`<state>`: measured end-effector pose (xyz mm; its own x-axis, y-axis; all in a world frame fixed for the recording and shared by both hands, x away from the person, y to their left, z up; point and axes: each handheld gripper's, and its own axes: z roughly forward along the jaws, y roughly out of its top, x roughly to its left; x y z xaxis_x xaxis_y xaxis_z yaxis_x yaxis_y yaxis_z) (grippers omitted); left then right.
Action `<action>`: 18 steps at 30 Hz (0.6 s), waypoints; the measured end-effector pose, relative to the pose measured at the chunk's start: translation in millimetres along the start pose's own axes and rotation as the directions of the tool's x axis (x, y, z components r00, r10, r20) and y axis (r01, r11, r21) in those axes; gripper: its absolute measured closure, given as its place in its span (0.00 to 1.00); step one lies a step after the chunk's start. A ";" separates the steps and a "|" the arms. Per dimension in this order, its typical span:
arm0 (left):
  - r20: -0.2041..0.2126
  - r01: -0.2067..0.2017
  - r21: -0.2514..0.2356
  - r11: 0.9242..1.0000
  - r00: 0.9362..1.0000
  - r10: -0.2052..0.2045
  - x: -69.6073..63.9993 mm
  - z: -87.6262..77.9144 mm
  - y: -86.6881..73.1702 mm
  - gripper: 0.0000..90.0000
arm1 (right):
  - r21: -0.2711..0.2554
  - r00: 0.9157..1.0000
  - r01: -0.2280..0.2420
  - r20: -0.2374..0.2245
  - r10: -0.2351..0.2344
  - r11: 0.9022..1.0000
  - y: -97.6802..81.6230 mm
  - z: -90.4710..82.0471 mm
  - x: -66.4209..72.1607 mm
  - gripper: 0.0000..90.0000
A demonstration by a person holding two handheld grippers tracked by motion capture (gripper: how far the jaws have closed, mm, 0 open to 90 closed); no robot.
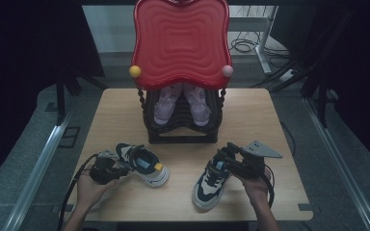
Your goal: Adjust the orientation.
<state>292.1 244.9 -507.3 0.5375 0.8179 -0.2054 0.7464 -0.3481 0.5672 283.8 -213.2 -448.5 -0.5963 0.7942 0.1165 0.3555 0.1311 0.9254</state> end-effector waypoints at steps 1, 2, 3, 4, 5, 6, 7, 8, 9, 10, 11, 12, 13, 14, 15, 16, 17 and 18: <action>0.000 0.006 -0.003 1.000 1.000 -0.006 0.9 0.7 0.8 1.00 | 0.000 1.000 0.001 0.000 -0.001 1.000 0.0 0.1 0.0 0.55; 0.000 0.006 -0.003 1.000 1.000 -0.006 0.9 0.7 0.8 1.00 | 0.000 1.000 0.001 0.000 -0.001 1.000 0.0 0.1 0.0 0.55; -0.004 0.003 -0.008 1.000 1.000 -0.003 2.9 1.6 2.2 1.00 | 0.001 1.000 0.000 0.001 0.000 1.000 -0.1 0.3 -0.2 0.55; -0.006 0.010 -0.011 1.000 1.000 -0.010 3.2 2.2 2.8 1.00 | 0.001 1.000 0.002 0.002 -0.002 1.000 -0.2 0.4 -0.4 0.55; -0.007 0.014 -0.012 1.000 1.000 -0.014 3.7 2.7 3.4 1.00 | 0.002 1.000 0.001 0.003 -0.001 1.000 -0.3 0.4 -0.4 0.55; -0.008 0.006 -0.014 1.000 1.000 -0.006 4.9 3.1 4.2 1.00 | 0.002 1.000 -0.002 0.002 0.002 1.000 -0.3 0.5 -0.4 0.55; -0.008 0.010 -0.013 1.000 1.000 -0.010 5.1 3.4 4.7 1.00 | 0.003 1.000 -0.003 0.002 0.003 1.000 -0.4 0.6 -0.5 0.55; -0.008 0.010 -0.013 1.000 1.000 -0.010 5.1 3.4 4.7 1.00 | 0.003 1.000 -0.003 0.002 0.003 1.000 -0.4 0.6 -0.5 0.55; -0.008 0.009 -0.012 1.000 1.000 -0.009 5.6 3.5 5.2 1.00 | 0.004 1.000 -0.002 0.002 0.002 1.000 -0.4 0.7 -0.2 0.55; -0.010 0.009 -0.013 1.000 1.000 -0.009 5.6 3.3 5.1 1.00 | 0.003 1.000 -0.001 0.001 0.001 1.000 -0.4 0.7 0.0 0.55; -0.010 0.009 -0.013 1.000 1.000 -0.009 5.6 3.3 5.1 1.00 | 0.003 1.000 -0.001 0.001 0.001 1.000 -0.4 0.7 0.0 0.55; -0.011 0.010 -0.014 1.000 1.000 -0.010 5.8 2.8 4.9 1.00 | 0.003 1.000 0.000 0.001 0.000 1.000 -0.4 0.6 0.1 0.55; -0.011 0.009 -0.020 1.000 1.000 -0.010 6.3 0.5 4.2 0.99 | 0.002 1.000 0.000 0.001 0.000 1.000 -0.3 0.4 0.2 0.55; -0.011 0.009 -0.020 1.000 1.000 -0.010 6.3 0.5 4.2 0.97 | 0.002 1.000 0.000 0.001 0.000 1.000 -0.3 0.4 0.2 0.55; -0.006 0.010 -0.026 1.000 1.000 -0.010 6.0 -2.4 3.5 0.97 | 0.001 1.000 -0.001 0.001 0.001 1.000 -0.3 0.3 0.0 0.55; 0.002 0.004 -0.035 0.999 1.000 -0.004 6.2 -5.0 3.2 0.94 | 0.001 1.000 -0.002 0.001 0.002 1.000 -0.2 0.0 0.0 0.55; 0.011 0.000 -0.062 0.998 1.000 0.000 5.5 -14.1 3.0 0.91 | -0.001 1.000 -0.001 0.001 0.001 1.000 -0.1 -0.3 -0.4 0.55; 0.011 -0.003 -0.075 0.997 1.000 0.004 4.8 -19.4 3.9 0.88 | -0.001 1.000 -0.002 0.001 0.002 1.000 -0.1 -0.4 -0.6 0.56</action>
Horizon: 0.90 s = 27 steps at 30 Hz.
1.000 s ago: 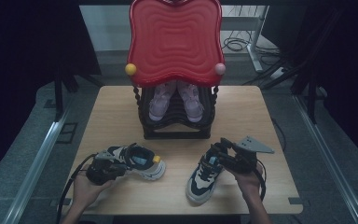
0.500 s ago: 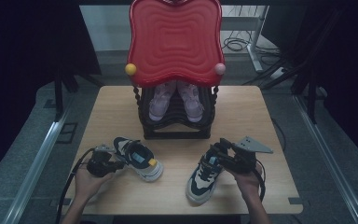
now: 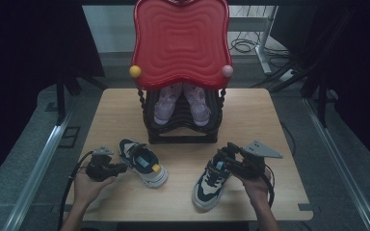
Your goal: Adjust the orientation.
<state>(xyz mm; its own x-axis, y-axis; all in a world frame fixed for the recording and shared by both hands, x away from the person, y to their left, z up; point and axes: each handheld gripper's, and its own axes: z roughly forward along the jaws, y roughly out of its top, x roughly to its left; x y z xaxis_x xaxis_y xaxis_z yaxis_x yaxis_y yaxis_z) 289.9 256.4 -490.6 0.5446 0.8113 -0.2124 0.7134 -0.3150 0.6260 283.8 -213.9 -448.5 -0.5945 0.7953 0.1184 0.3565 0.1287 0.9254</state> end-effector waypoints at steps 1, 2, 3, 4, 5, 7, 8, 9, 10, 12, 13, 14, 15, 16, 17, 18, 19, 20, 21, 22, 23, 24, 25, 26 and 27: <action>0.007 -0.001 -0.012 1.000 1.000 0.001 -0.8 -5.1 1.8 0.85 | 0.001 1.000 -0.002 0.000 0.002 1.000 -0.1 0.0 -0.1 0.56; 0.004 -0.011 -0.027 1.000 1.000 0.011 -2.7 -10.0 4.1 0.81 | 0.001 1.000 -0.002 0.000 0.002 1.000 -0.2 0.1 0.0 0.57; 0.001 -0.010 -0.051 0.999 1.000 0.010 -5.4 -14.4 6.6 0.78 | 0.000 1.000 -0.001 0.001 0.001 1.000 -0.2 0.1 0.3 0.57; 0.001 -0.010 -0.051 0.999 1.000 0.010 -5.4 -14.4 6.6 0.75 | 0.000 1.000 -0.001 0.001 0.001 1.000 -0.2 0.1 0.3 0.57; 0.005 -0.022 -0.092 0.996 1.000 0.022 -10.5 -22.3 12.8 0.72 | 0.000 1.000 0.000 0.000 0.000 1.000 -0.3 0.3 1.0 0.57; -0.005 -0.031 -0.125 0.992 1.000 0.031 -16.6 -29.0 20.3 0.68 | -0.001 1.000 0.004 -0.001 -0.004 1.000 -0.3 0.5 1.4 0.57; -0.003 -0.036 -0.145 0.989 0.999 0.036 -19.3 -31.7 24.2 0.66 | 0.000 1.000 0.004 -0.001 -0.004 1.000 -0.3 0.5 1.5 0.57; -0.002 -0.039 -0.162 0.986 0.999 0.039 -22.2 -34.1 28.6 0.64 | 0.000 1.000 0.005 -0.001 -0.005 1.000 -0.4 0.7 1.5 0.57; -0.005 -0.043 -0.178 0.983 0.999 0.043 -25.3 -35.8 33.1 0.62 | 0.000 1.000 0.005 -0.002 -0.005 1.000 -0.6 0.9 1.5 0.57; -0.008 -0.052 -0.190 0.980 0.999 0.052 -27.8 -37.5 37.5 0.61 | 0.002 1.000 0.005 -0.002 -0.005 1.000 -0.9 1.3 1.5 0.56; -0.010 -0.060 -0.206 0.977 0.998 0.059 -30.8 -39.1 42.2 0.58 | 0.011 1.000 0.007 -0.004 -0.007 1.000 -1.4 2.3 2.0 0.56; -0.009 -0.062 -0.224 0.973 0.998 0.061 -34.8 -40.7 47.0 0.57 | 0.013 1.000 0.009 -0.004 -0.009 1.000 -1.6 2.6 2.0 0.57; -0.007 -0.061 -0.232 0.971 0.998 0.061 -36.4 -41.3 49.1 0.56 | 0.016 1.000 0.009 -0.007 -0.009 1.000 -1.6 3.0 2.5 0.57; -0.004 -0.060 -0.238 0.969 0.998 0.061 -37.8 -41.6 50.6 0.56 | 0.018 1.000 0.010 -0.007 -0.010 1.000 -1.7 3.4 3.1 0.57; -0.003 -0.063 -0.241 0.968 0.998 0.064 -39.2 -41.7 51.7 0.55 | 0.020 1.000 0.015 -0.008 -0.015 1.000 -1.7 3.9 3.6 0.57; 0.001 -0.067 -0.245 0.967 0.998 0.070 -40.1 -41.9 52.2 0.54 | 0.025 1.000 0.017 -0.012 -0.016 1.000 -1.9 4.5 4.2 0.57; 0.005 -0.077 -0.249 0.966 0.997 0.080 -40.5 -42.4 52.2 0.54 | 0.028 1.000 0.022 -0.016 -0.022 0.999 -2.0 5.2 4.8 0.58; 0.005 -0.077 -0.249 0.966 0.997 0.080 -40.5 -42.4 52.2 0.53 | 0.028 1.000 0.022 -0.016 -0.022 0.999 -2.0 5.2 4.8 0.58; 0.010 -0.079 -0.255 0.964 0.996 0.084 -40.2 -42.5 50.2 0.53 | 0.054 0.999 0.017 -0.033 -0.015 0.998 -2.0 7.1 6.5 0.58; 0.010 -0.079 -0.255 0.964 0.996 0.084 -40.2 -42.5 50.2 0.53 | 0.054 0.999 0.017 -0.033 -0.015 0.998 -2.0 7.1 6.5 0.58; 0.019 -0.085 -0.244 0.966 0.995 0.093 -39.6 -42.1 49.8 0.52 | 0.070 0.999 0.004 -0.051 0.000 0.998 -2.1 9.8 7.7 0.59; 0.019 -0.085 -0.244 0.966 0.995 0.093 -39.6 -42.1 49.8 0.52 | 0.077 0.998 -0.003 -0.056 0.008 0.997 -2.1 11.5 8.1 0.60; 0.029 -0.086 -0.244 0.966 0.995 0.096 -38.7 -43.5 48.4 0.52 | 0.082 0.998 -0.013 -0.058 0.017 0.997 -2.1 14.0 8.6 0.60; 0.029 -0.086 -0.244 0.966 0.995 0.096 -38.7 -43.5 48.4 0.51 | 0.082 0.998 -0.013 -0.058 0.017 0.997 -2.1 14.0 8.6 0.60; 0.034 -0.090 -0.245 0.965 0.994 0.101 -37.1 -46.6 46.4 0.51 | 0.094 0.997 -0.026 -0.070 0.033 0.995 -1.8 18.6 10.0 0.62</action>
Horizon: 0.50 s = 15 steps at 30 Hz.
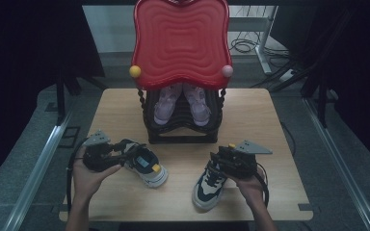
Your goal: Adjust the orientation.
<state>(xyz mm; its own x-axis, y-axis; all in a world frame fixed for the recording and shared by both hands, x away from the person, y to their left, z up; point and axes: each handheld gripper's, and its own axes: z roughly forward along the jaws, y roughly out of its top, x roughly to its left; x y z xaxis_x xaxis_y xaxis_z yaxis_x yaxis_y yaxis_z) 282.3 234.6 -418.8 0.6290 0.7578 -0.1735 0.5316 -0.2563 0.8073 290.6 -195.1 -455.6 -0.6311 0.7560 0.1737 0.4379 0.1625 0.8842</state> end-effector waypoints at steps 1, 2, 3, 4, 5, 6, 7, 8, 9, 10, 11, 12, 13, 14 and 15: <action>0.000 0.000 0.000 1.000 1.000 0.000 0.0 0.0 0.0 0.51 | 0.000 1.000 0.000 0.000 0.000 1.000 0.0 0.0 0.0 0.62; 0.004 0.002 -0.010 1.000 1.000 -0.002 1.5 -4.2 -1.7 0.51 | 0.012 1.000 0.000 -0.006 0.000 1.000 1.0 4.3 2.3 0.66; 0.004 0.002 -0.010 1.000 1.000 -0.002 1.5 -4.2 -1.7 0.50 | 0.003 1.000 -0.010 0.001 0.010 1.000 1.7 5.6 3.7 0.71; 0.013 0.008 -0.021 1.000 1.000 -0.007 3.1 -7.7 -3.0 0.50 | -0.008 1.000 -0.028 -0.005 0.028 1.000 2.8 7.1 4.9 0.75; 0.013 0.008 -0.021 1.000 1.000 -0.007 3.1 -7.7 -3.0 0.50 | -0.014 0.999 -0.044 -0.017 0.044 0.999 4.3 9.4 6.3 0.79; 0.019 0.007 -0.023 1.000 1.000 -0.007 3.6 -9.3 -3.9 0.50 | -0.014 0.998 -0.053 -0.028 0.053 0.998 6.4 11.3 8.1 0.83; 0.019 0.007 -0.023 1.000 1.000 -0.007 3.6 -9.3 -3.9 0.50 | -0.016 0.998 -0.053 -0.033 0.052 0.998 8.6 13.3 10.5 0.87; 0.019 0.007 -0.022 1.000 1.000 -0.007 3.6 -10.3 -4.1 0.50 | -0.016 0.998 -0.053 -0.033 0.052 0.998 8.6 13.3 10.5 0.87; 0.018 0.010 -0.022 1.000 1.000 -0.009 3.3 -11.5 -4.3 0.50 | -0.015 0.999 -0.043 -0.034 0.042 0.999 10.6 15.2 12.7 0.90; 0.019 0.009 -0.024 1.000 1.000 -0.008 2.7 -13.0 -4.4 0.50 | -0.008 0.999 -0.030 -0.024 0.030 1.000 14.1 17.8 16.7 0.95; 0.018 0.009 -0.028 1.000 1.000 -0.008 2.3 -14.7 -4.3 0.50 | -0.008 0.999 -0.030 -0.024 0.030 1.000 14.1 17.8 16.7 0.95; 0.018 0.010 -0.032 0.999 1.000 -0.009 1.9 -16.1 -4.3 0.50 | 0.001 0.999 -0.020 -0.027 0.020 1.000 15.6 19.5 18.1 0.97; 0.019 0.008 -0.032 0.999 1.000 -0.008 1.5 -17.0 -4.1 0.50 | 0.013 1.000 -0.013 -0.028 0.013 1.000 17.3 21.2 19.9 0.99; 0.019 0.008 -0.030 1.000 1.000 -0.007 1.2 -17.2 -3.9 0.50 | 0.024 0.999 -0.004 -0.034 0.005 1.000 18.9 23.2 21.4 0.99; 0.018 0.008 -0.025 1.000 1.000 -0.007 1.0 -16.1 -3.9 0.50 | 0.054 0.998 0.011 -0.057 -0.008 0.998 22.3 28.4 24.2 1.00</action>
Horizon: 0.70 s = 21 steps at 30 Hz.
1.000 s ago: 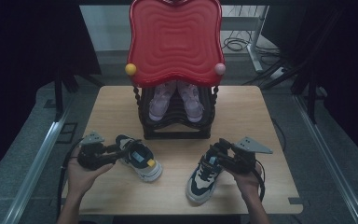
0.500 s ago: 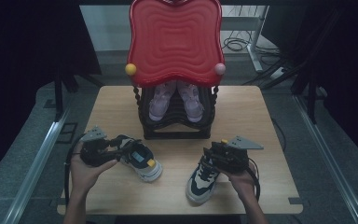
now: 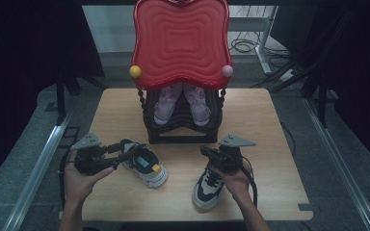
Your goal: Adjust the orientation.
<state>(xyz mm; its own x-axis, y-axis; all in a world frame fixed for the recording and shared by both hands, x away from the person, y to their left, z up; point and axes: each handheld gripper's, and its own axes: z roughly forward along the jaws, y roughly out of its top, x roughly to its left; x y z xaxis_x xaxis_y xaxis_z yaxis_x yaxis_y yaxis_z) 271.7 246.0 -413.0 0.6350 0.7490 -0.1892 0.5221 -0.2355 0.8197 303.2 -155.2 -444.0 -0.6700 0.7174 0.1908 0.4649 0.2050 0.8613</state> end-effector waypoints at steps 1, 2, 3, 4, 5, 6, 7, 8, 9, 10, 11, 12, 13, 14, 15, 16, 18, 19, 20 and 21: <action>-0.001 0.002 0.005 1.000 1.000 -0.002 -0.2 0.7 0.0 0.50 | 0.005 1.000 0.009 -0.005 -0.009 1.000 1.0 1.6 0.7 1.00; -0.001 0.002 0.005 1.000 1.000 -0.002 -0.2 0.7 0.0 0.50 | 0.005 1.000 0.009 -0.005 -0.009 1.000 1.0 1.6 0.7 1.00; 0.001 0.002 0.010 1.000 1.000 -0.002 -0.7 2.0 -0.1 0.50 | 0.018 1.000 0.025 -0.017 -0.025 1.000 3.6 5.4 3.5 1.00; 0.001 0.002 0.011 1.000 1.000 -0.002 -1.2 2.2 -0.1 0.50 | 0.024 0.999 0.029 -0.025 -0.029 0.999 4.9 7.1 4.9 1.00; 0.001 0.002 0.011 1.000 1.000 -0.002 -1.2 2.2 -0.1 0.50 | 0.026 0.999 0.038 -0.031 -0.037 0.999 5.9 9.1 6.2 1.00; 0.004 0.000 0.012 1.000 1.000 -0.001 -1.6 2.3 -0.1 0.50 | 0.026 0.999 0.038 -0.031 -0.037 0.999 5.9 9.1 6.2 1.00; 0.005 0.002 0.008 1.000 1.000 -0.002 -1.9 1.8 0.0 0.50 | 0.038 0.998 0.051 -0.039 -0.049 0.998 7.9 12.7 9.7 1.00; 0.005 0.002 0.008 1.000 1.000 -0.002 -1.9 1.8 0.0 0.50 | 0.038 0.998 0.051 -0.039 -0.049 0.998 7.9 12.7 9.7 1.00; 0.005 0.002 0.008 1.000 1.000 -0.002 -1.8 1.4 -0.1 0.50 | 0.043 0.998 0.056 -0.041 -0.054 0.998 9.0 14.5 11.5 1.00; 0.006 0.002 0.008 1.000 1.000 -0.002 -1.7 1.4 -0.2 0.50 | 0.047 0.997 0.060 -0.047 -0.058 0.997 10.3 16.6 13.5 1.00; 0.007 0.002 0.009 1.000 1.000 -0.002 -1.6 1.6 -0.4 0.49 | 0.049 0.997 0.063 -0.049 -0.061 0.997 11.1 17.7 14.6 1.00; 0.008 0.001 0.012 1.000 1.000 -0.001 -1.4 1.7 -0.7 0.49 | 0.051 0.996 0.069 -0.051 -0.067 0.996 12.0 19.3 16.0 1.00; 0.009 0.003 0.014 1.000 1.000 -0.003 -1.3 1.7 -1.1 0.49 | 0.059 0.996 0.077 -0.059 -0.074 0.995 14.1 22.3 18.8 1.00; 0.011 0.007 0.013 1.000 1.000 -0.008 -1.1 0.9 -1.6 0.49 | 0.062 0.995 0.081 -0.059 -0.077 0.995 14.7 23.3 19.8 1.00; 0.010 0.010 0.010 1.000 1.000 -0.010 -1.3 -0.1 -1.9 0.49 | 0.064 0.995 0.083 -0.066 -0.078 0.994 15.6 24.8 20.8 1.00; 0.010 0.010 0.010 1.000 1.000 -0.010 -1.3 -0.1 -1.9 0.49 | 0.064 0.995 0.083 -0.066 -0.078 0.994 15.6 24.8 20.8 1.00; 0.012 0.012 0.004 1.000 1.000 -0.012 -0.9 -2.4 -2.3 0.49 | 0.068 0.994 0.088 -0.071 -0.083 0.994 17.3 28.0 22.0 1.00; 0.010 0.015 -0.001 1.000 1.000 -0.015 -0.5 -3.9 -2.5 0.49 | 0.075 0.993 0.092 -0.079 -0.086 0.993 18.8 32.2 22.9 1.00; 0.010 0.015 -0.001 1.000 1.000 -0.015 -0.5 -3.9 -2.5 0.49 | 0.075 0.993 0.092 -0.079 -0.086 0.993 18.8 32.2 22.9 1.00; 0.009 0.015 -0.001 1.000 1.000 -0.015 -0.2 -4.1 -2.5 0.49 | 0.077 0.992 0.096 -0.084 -0.090 0.992 19.3 34.3 23.4 1.00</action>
<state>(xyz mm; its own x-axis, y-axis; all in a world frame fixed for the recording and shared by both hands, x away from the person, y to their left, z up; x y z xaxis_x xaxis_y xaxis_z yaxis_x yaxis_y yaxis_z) 267.9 248.9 -412.8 0.6322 0.7467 -0.2066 0.5314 -0.2238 0.8170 316.4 -111.6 -439.1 -0.7554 0.6375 0.1515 0.4414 0.3242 0.8367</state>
